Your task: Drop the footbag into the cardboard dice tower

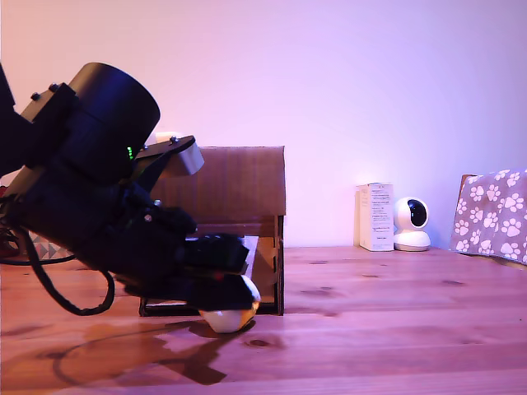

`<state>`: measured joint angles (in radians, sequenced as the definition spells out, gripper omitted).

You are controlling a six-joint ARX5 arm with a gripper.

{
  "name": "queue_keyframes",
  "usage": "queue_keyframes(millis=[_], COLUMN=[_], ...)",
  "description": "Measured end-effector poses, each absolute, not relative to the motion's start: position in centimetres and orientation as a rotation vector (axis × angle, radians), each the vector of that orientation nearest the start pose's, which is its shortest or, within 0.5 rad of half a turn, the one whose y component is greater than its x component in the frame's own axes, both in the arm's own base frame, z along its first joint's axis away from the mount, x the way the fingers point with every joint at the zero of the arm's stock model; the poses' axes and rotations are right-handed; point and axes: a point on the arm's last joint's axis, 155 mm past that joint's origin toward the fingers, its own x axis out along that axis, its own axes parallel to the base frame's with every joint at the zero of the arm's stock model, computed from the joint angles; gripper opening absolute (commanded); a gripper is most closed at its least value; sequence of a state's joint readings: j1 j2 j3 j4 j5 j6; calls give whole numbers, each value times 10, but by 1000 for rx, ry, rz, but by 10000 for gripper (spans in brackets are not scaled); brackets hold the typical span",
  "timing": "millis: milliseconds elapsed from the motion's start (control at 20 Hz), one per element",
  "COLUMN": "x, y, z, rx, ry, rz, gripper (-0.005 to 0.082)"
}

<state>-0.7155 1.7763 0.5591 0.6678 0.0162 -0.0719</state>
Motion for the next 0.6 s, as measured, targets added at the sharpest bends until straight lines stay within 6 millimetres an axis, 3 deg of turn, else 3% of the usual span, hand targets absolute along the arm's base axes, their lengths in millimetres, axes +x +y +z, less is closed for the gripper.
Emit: queue_keyframes(millis=[350,600], x=[310,291], y=[-287,-297], z=[30,86], rx=[135,109], ry=[577,508], rz=[-722,-796], gripper=[71,72])
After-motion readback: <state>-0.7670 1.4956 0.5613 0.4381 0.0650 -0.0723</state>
